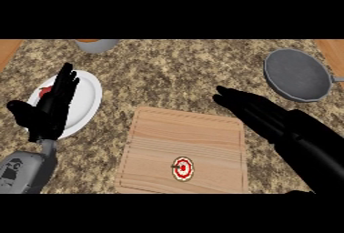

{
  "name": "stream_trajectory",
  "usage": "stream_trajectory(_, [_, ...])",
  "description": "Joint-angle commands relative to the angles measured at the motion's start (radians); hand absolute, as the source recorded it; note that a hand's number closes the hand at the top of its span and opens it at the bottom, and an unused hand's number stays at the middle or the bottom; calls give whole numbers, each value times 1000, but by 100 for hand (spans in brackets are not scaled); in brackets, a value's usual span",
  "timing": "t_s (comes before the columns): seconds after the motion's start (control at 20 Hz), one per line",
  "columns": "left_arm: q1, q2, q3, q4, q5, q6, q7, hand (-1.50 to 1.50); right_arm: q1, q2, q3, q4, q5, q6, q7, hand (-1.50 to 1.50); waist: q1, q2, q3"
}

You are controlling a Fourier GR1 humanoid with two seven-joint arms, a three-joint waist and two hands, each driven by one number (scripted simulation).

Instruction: Pick the cupcake from the cutting board and place it in the pan

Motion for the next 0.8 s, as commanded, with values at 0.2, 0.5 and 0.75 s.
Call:
stream_trajectory(0.2, [70, -36, 11, -26, -49, -16, -33, 0, -118, 257, 148, 67, 59, 27, 140, -150, 0, -1, 1])
stream_trajectory(0.5, [7, -63, 36, 18, -84, -16, 4, 0, -20, 325, 251, 49, 200, 52, 253, -150, -10, -1, 1])
stream_trajectory(0.75, [8, -62, 76, 43, -78, -72, -28, 0, 48, 314, 226, 133, 302, 73, 143, -150, -10, 1, 1])
